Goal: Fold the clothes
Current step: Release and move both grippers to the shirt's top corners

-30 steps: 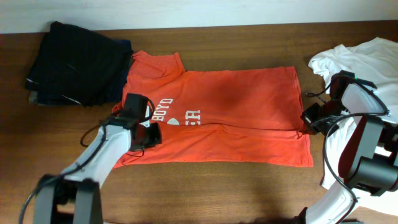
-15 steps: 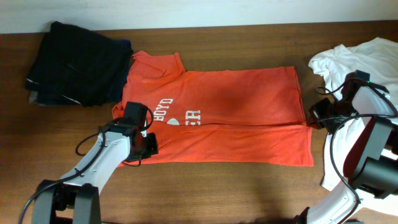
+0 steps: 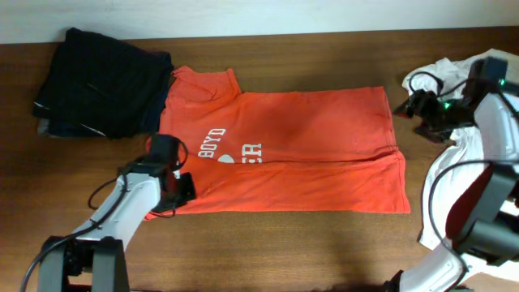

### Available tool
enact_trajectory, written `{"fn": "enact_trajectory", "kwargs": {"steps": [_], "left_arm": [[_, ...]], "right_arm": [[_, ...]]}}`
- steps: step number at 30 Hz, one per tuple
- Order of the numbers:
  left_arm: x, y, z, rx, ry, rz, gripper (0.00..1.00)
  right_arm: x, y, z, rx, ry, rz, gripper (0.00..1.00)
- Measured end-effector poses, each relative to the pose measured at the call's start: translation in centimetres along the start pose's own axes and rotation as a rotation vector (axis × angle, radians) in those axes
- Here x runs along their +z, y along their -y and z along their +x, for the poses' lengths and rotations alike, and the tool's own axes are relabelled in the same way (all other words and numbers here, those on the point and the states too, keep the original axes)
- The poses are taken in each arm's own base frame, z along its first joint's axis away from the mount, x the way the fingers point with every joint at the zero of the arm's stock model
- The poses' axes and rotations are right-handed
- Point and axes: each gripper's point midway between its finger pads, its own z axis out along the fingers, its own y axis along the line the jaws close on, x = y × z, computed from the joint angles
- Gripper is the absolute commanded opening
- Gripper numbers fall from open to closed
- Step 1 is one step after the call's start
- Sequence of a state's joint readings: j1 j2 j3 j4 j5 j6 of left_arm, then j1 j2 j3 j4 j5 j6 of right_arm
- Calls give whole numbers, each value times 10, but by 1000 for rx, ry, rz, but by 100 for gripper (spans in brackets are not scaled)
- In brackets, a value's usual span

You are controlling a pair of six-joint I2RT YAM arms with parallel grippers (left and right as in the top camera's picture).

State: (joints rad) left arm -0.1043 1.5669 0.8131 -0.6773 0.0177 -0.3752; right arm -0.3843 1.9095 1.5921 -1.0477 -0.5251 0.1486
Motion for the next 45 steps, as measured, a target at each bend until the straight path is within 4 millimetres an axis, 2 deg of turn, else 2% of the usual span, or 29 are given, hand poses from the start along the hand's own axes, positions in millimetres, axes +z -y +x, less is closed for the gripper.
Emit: {"fn": "enact_trajectory", "kwargs": {"steps": [1,2,3,4,6,7,8,10,11,14,18,26,37,45], "left_arm": [[0,-3,-8,-41,21,20,1],[-1,0,-12,-57,29,53,0],[-2,7,-16,-67,33,108,1],[-2,15,-15,-68,24,149,0],[-4,28,-12,-47,15,195,1],[-4,32,-11,-42,13,208,1],[-4,33,-12,-41,16,214,1],[-4,34,-11,-44,12,220,1],[-4,34,-11,-43,10,221,1],[-4,34,-10,-44,6,223,1],[-4,33,-7,-44,-5,221,0],[-2,27,-3,-48,-17,187,1],[-2,26,-2,-49,-22,180,1],[-2,25,-2,-49,-23,176,1]], "right_arm": [[-5,-27,15,-109,-39,-13,4],[3,-46,37,-183,-110,-13,4],[26,-74,70,-314,-206,-20,4],[42,-89,92,-384,-262,-20,4],[75,-119,152,-546,-390,-24,4],[86,-128,171,-607,-420,-23,4],[99,-138,200,-691,-465,-11,4],[118,-128,226,-770,-471,154,4],[124,-124,230,-791,-452,212,4],[142,-107,221,-804,-362,319,4],[160,-92,216,-777,-328,345,4],[163,-91,193,-785,-220,414,4],[167,-90,176,-744,-120,453,4],[175,-114,140,-737,74,409,4]]}}
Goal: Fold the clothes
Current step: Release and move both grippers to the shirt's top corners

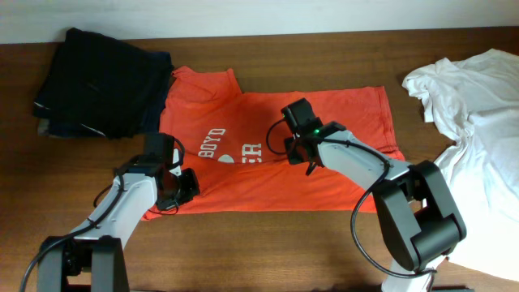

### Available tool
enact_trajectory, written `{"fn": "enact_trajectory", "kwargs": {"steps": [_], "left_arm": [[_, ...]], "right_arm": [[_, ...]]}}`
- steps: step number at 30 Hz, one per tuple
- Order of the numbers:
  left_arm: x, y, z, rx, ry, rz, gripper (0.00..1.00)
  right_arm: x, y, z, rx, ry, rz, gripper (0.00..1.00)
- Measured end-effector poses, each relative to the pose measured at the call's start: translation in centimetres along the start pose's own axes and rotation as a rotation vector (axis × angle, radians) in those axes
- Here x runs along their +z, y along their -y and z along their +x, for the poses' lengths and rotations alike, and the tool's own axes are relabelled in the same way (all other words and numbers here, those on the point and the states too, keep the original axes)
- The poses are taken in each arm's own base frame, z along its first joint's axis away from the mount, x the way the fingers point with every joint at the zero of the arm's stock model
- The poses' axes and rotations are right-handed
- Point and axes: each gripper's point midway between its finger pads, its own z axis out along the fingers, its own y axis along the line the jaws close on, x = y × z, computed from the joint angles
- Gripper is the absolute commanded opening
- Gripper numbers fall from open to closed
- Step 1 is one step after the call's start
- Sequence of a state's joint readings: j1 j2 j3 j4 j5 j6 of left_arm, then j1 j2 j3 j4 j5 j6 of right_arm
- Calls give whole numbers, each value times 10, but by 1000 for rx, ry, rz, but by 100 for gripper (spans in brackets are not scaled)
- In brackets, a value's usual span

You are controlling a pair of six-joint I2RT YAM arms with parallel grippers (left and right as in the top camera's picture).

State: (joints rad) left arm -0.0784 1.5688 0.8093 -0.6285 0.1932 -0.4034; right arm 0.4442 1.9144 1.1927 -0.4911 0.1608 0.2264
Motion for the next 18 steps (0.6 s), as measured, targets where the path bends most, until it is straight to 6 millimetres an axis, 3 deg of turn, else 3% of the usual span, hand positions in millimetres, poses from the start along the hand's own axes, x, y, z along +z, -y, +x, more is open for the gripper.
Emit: {"fn": "enact_trajectory", "kwargs": {"steps": [3,4,5,6,7,8,10,11,12,13,14,16,17,18], "left_arm": [[0,0,0,31,-1,-3,0],[-5,0,0,51,-11,-9,0],[-23,12,-18,81,25,3,1],[-45,25,-37,100,65,9,1],[-90,57,-75,163,186,49,2],[-127,77,-92,208,257,65,4],[-187,105,-120,260,388,78,7],[-244,129,-151,287,554,111,12],[-264,134,-159,293,603,113,18],[-268,139,-170,296,617,108,20],[-265,152,-200,310,656,109,20],[-206,166,-249,337,627,84,20],[-166,176,-276,351,639,85,21],[-134,181,-284,363,619,82,23]], "right_arm": [[-5,27,-7,82,-28,25,5],[-15,39,-20,120,-27,27,7],[-31,55,-29,158,-50,31,10],[-51,71,-40,193,-56,37,18],[-77,89,-57,234,-28,41,30],[-104,107,-60,265,-49,53,40],[-135,128,-67,281,-49,66,49],[-159,151,-74,330,-15,79,51],[-164,162,-72,350,-18,89,51],[-164,170,-69,370,-26,89,51],[-164,178,-67,396,-30,77,52],[-164,189,-66,428,-28,72,52],[-164,190,-69,430,-15,67,52],[-163,190,-73,430,2,64,53]]}}
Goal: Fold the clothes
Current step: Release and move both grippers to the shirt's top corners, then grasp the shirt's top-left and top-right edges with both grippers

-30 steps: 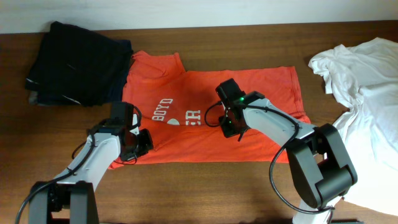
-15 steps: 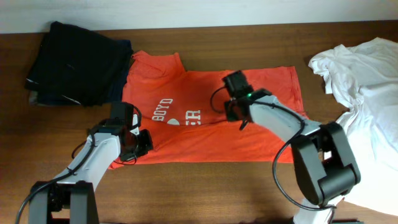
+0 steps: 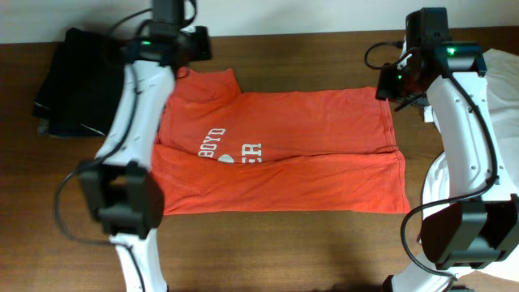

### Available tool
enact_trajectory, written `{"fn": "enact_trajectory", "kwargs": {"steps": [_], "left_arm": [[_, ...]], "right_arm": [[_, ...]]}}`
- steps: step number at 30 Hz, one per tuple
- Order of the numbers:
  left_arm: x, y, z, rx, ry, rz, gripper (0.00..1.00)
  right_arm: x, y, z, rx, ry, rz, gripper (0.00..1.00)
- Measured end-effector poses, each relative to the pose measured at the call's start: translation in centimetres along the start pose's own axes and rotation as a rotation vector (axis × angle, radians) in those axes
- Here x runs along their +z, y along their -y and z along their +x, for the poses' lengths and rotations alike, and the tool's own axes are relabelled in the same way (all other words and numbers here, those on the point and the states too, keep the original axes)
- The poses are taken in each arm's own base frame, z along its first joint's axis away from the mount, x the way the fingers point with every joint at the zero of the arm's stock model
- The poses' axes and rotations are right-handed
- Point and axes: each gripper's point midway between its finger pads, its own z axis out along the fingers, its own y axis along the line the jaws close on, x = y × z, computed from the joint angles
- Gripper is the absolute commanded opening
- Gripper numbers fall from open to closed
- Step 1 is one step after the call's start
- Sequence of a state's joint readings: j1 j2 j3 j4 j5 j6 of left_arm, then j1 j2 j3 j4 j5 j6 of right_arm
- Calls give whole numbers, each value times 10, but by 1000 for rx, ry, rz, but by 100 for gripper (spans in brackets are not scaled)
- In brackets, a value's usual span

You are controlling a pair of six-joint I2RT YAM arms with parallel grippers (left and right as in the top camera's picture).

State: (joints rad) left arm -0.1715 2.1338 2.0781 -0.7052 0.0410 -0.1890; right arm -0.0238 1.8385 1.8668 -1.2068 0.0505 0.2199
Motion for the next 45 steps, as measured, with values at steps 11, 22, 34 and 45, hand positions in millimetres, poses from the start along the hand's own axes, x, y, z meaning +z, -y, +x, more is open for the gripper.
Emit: {"fn": "enact_trajectory", "kwargs": {"steps": [11,22,34,45], "left_arm": [[158,-18,113,-80,-192,-57,1],[191,67,115,-58,-83,116,1],[115,13,-36,40,130,58,8],[204,-57,73,73,-124,-18,34]], "right_arm": [[99,0,22,-62,-210,40,50],[99,-1,23,-69,-213,33,50],[99,-1,23,-72,-214,33,55],[98,0,27,-73,-232,36,55]]}}
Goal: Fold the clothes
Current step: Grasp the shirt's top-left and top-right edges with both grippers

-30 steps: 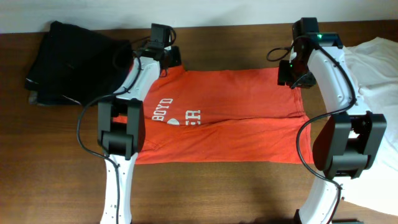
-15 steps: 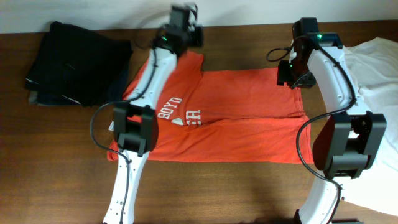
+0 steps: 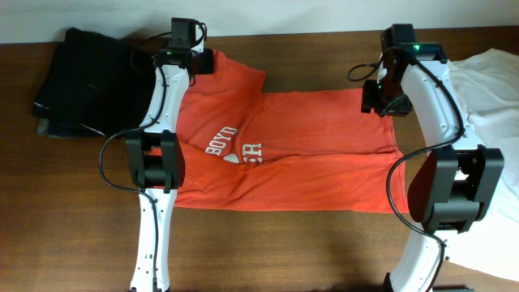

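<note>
An orange T-shirt (image 3: 308, 138) with white lettering lies flat on the brown table (image 3: 284, 251), its near edge folded up in a long strip. My left gripper (image 3: 195, 63) is down on the shirt's far left corner at the sleeve, where the cloth is bunched toward the right, so it looks shut on it. At the shirt's far right corner sits my right gripper (image 3: 377, 99); its fingers are hidden under the wrist.
A pile of black clothes (image 3: 93, 81) lies at the far left, beside the left arm. A crumpled white garment (image 3: 486, 97) covers the right end of the table, behind the right arm.
The left gripper has dropped from beyond the shirt's far edge onto its far left corner, and the sleeve cloth now reaches further right. The right gripper has come down and slightly left onto the far right corner.
First the left gripper was at the shirt's near left corner and the right one over the white garment. Then the right gripper was at the shirt's middle on the fold line. Later both arms stood at the far edge, and now each rests on a far corner.
</note>
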### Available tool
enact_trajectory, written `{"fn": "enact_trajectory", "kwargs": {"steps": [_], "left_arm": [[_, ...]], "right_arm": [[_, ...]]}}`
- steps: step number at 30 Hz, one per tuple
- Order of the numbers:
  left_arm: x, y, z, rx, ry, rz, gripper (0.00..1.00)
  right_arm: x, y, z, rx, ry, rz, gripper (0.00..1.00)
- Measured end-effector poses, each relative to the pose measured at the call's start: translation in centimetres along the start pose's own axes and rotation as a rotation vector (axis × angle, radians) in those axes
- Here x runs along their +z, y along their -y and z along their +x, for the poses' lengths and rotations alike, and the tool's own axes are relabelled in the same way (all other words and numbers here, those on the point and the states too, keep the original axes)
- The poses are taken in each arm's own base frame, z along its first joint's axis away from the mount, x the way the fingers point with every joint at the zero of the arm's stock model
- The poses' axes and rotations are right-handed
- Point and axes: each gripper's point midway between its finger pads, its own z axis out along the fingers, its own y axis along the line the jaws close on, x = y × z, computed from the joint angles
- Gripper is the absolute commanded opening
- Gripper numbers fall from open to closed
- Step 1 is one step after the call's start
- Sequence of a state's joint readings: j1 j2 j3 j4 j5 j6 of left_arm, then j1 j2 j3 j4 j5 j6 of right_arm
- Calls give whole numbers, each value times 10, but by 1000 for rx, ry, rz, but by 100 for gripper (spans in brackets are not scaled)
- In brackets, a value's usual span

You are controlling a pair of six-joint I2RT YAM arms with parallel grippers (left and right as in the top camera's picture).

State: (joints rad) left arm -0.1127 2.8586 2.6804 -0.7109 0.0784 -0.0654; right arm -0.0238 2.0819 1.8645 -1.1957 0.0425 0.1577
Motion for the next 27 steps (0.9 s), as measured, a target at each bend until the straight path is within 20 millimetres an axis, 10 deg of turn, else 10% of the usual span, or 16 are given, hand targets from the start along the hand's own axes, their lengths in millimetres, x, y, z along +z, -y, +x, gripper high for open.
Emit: {"fn": "enact_trajectory", "kwargs": {"steps": [13,27], "left_arm": [[3,15,-2,197,16,6,56],[-12,-26,20,139,-118,-110,59]], "right_arm": [[0,0,0,0,0,0,55],[0,0,0,0,0,0,55]]}}
